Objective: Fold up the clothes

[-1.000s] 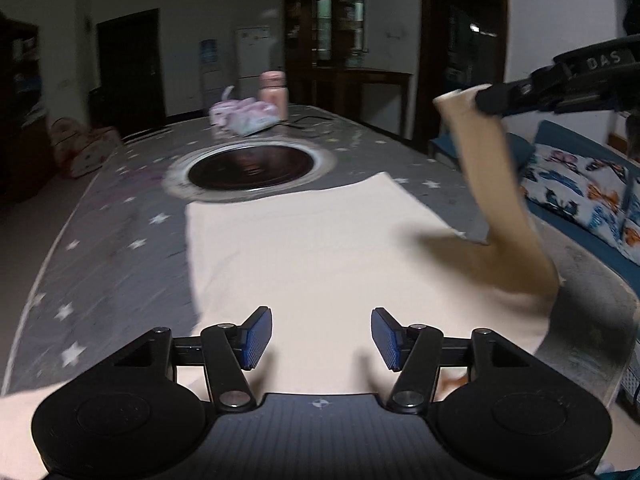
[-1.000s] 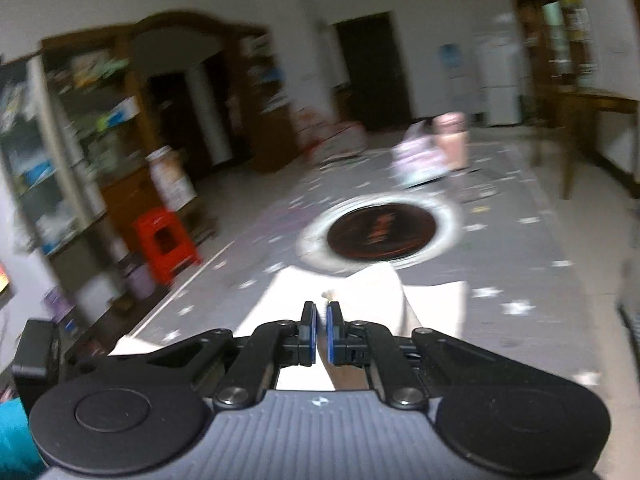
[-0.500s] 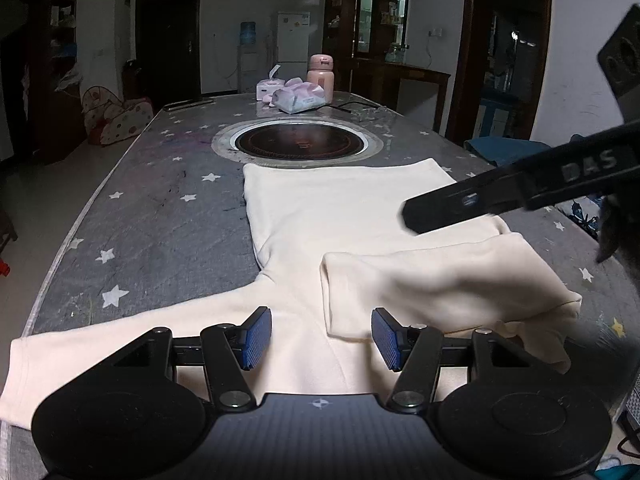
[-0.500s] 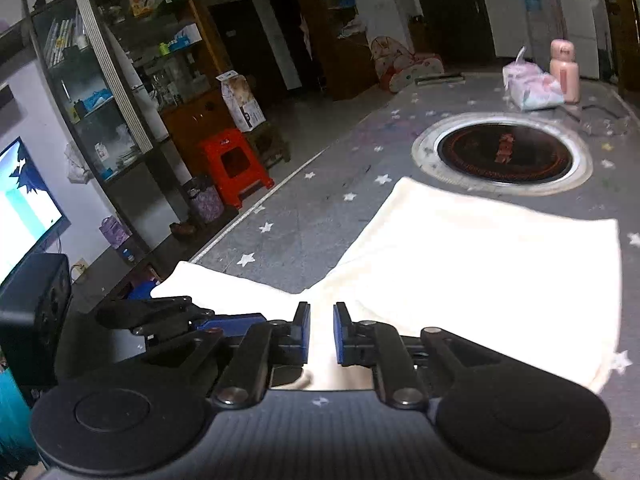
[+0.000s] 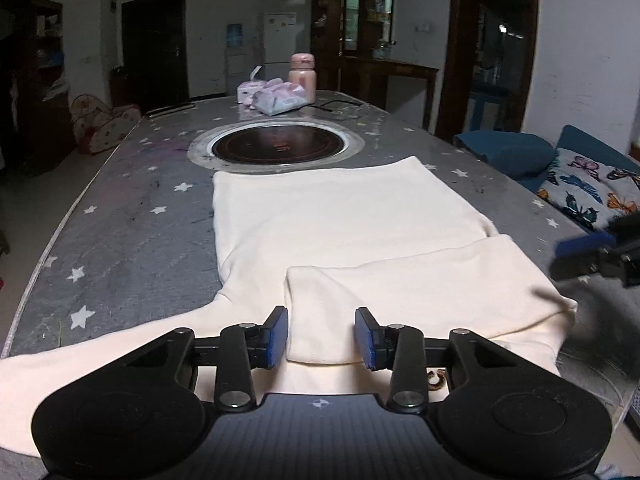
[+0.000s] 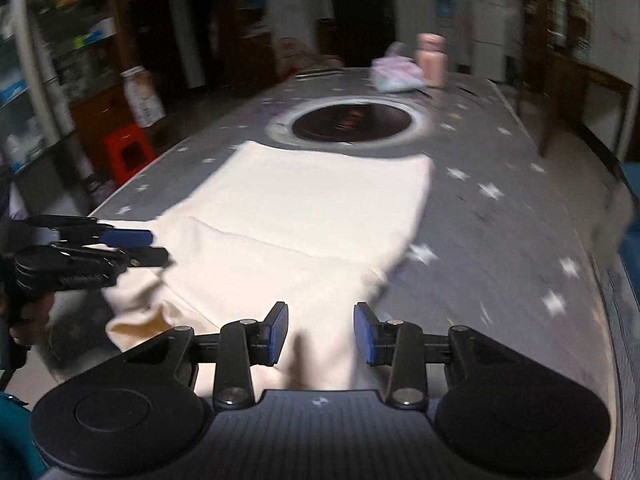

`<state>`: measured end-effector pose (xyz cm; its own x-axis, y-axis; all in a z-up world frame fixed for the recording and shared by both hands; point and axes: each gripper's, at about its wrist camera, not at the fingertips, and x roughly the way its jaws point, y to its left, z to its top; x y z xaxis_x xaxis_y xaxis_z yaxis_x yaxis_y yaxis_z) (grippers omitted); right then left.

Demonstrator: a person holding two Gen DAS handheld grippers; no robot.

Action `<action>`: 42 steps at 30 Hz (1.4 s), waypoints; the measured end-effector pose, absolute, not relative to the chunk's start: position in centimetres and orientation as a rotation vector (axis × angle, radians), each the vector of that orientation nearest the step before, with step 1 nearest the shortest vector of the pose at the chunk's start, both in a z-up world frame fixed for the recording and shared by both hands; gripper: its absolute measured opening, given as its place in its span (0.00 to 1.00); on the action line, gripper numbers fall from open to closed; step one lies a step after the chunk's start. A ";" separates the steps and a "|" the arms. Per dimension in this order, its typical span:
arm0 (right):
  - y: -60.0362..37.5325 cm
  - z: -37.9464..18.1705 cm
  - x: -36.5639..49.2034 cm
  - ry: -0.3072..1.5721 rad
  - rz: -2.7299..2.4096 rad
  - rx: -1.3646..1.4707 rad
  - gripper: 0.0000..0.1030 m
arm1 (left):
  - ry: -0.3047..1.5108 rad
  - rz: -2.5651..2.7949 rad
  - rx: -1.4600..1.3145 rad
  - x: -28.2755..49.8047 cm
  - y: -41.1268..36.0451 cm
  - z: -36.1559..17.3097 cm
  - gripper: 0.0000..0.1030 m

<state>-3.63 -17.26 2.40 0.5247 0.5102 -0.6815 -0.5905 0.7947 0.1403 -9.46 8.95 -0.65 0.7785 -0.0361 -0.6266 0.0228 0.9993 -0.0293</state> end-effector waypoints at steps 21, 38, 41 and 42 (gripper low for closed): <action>-18.1 1.7 -2.6 0.742 0.660 -0.123 0.39 | 0.725 0.033 0.001 -9.5 8.7 0.6 0.12; -13.3 0.0 -0.1 0.722 0.738 -0.204 0.33 | 0.698 0.016 -0.097 -7.8 9.6 -0.6 0.21; -13.1 0.4 -0.5 0.711 0.762 -0.201 0.33 | 0.689 0.079 -0.117 -9.1 10.8 -0.4 0.36; -12.9 0.2 -0.5 0.715 0.765 -0.202 0.33 | 0.688 0.105 -0.129 -9.7 11.4 -0.4 0.36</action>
